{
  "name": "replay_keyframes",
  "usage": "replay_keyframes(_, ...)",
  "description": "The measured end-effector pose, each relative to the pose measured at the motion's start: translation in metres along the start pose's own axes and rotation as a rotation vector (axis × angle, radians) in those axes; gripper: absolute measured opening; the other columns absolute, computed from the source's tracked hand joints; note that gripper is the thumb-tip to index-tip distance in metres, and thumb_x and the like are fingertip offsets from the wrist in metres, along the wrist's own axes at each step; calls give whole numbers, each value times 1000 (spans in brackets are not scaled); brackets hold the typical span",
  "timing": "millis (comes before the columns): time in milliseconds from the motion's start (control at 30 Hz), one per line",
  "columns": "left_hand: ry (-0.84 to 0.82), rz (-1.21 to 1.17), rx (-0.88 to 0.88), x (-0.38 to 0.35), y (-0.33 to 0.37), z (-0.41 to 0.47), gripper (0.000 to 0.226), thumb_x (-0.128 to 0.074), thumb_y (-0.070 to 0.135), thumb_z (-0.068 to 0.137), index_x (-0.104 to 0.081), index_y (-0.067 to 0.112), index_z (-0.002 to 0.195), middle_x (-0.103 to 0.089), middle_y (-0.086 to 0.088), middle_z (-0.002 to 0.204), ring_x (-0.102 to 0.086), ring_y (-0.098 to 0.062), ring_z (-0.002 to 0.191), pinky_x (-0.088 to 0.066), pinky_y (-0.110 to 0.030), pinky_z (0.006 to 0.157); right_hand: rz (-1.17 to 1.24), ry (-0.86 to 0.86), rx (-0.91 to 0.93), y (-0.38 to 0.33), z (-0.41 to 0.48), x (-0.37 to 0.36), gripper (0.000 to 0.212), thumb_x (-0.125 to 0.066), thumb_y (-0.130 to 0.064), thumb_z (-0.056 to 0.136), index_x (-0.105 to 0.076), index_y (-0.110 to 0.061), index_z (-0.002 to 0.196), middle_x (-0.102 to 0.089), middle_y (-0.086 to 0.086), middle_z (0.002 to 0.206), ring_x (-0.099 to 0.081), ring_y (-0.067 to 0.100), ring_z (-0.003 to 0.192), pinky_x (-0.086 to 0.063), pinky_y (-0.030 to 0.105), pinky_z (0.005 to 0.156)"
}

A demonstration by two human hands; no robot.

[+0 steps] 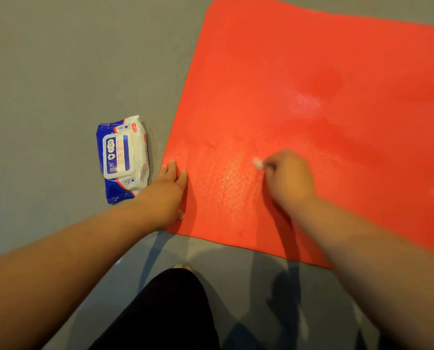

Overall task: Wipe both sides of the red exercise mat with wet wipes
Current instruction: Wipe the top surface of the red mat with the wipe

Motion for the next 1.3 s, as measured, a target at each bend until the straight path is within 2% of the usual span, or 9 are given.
replay_keyframes(167,26,-70,85,-6,22,4,86,-52,9,86,5,-1,150,20,-27,153,9,-43,144,-13,-52,117,111,-283,532,-28,-89,-32,29,-43,-23,84,-72,-17,84,-59,6,82,-61,31,77,-50,35,66)
replay_keyframes(333,115,-26,-238,-13,39,-9,85,-50,12,85,1,14,153,23,-12,157,14,-29,146,-4,-45,118,122,134,-242,64,22,33,22,-55,-7,84,-73,-10,97,-69,16,101,-62,33,95,-44,33,77)
replay_keyframes(400,76,-15,-245,-16,43,-9,83,-49,16,86,0,13,153,23,-12,157,15,-31,146,-5,-49,117,167,172,-335,66,18,35,20,-56,-10,85,-73,-10,95,-70,17,97,-63,34,91,-42,32,71)
replay_keyframes(600,71,85,-197,-22,55,-11,89,-49,26,85,8,7,151,27,-18,154,19,-38,144,-5,-55,115,67,-368,624,-48,-110,-38,10,-60,-14,82,-70,-14,86,-59,7,86,-59,30,83,-42,31,70)
replay_keyframes(833,66,93,-209,-21,49,-10,94,-54,34,85,9,11,152,26,-14,156,17,-33,145,-7,-49,117,30,91,-196,74,10,40,21,-55,-9,86,-73,-11,98,-68,16,103,-60,34,97,-41,33,76)
replay_keyframes(967,84,106,-159,-25,58,-12,90,-48,31,86,10,7,151,26,-18,155,18,-37,144,-7,-54,115,51,-177,230,13,-72,-5,41,-39,-36,93,-72,-11,89,-63,12,88,-60,31,83,-43,31,70)
replay_keyframes(1067,93,77,-139,-27,62,-12,89,-46,30,87,12,7,151,27,-18,154,20,-37,143,-5,-55,116,71,-309,597,-12,-111,-22,17,-55,-17,87,-72,-17,86,-59,6,79,-61,28,77,-45,28,63)
replay_keyframes(1167,86,69,-158,-27,56,-9,91,-49,31,86,11,9,151,27,-15,155,20,-34,144,-5,-53,116,106,-68,155,46,-47,10,25,-57,-5,84,-74,-19,97,-66,8,95,-60,26,90,-39,29,73)
replay_keyframes(1300,73,90,-162,-25,53,-9,93,-51,34,86,12,10,151,27,-14,155,19,-33,145,-7,-50,117,286,218,-443,115,-22,48,14,-61,-15,86,-75,-14,88,-68,12,78,-58,23,66,-29,28,50)
Point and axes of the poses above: each hand's wrist, its own z-axis towards the middle knuckle, its own x-axis out of the back of the hand, y = z × x, the point moved 5 cm from there along z, towards the middle knuckle
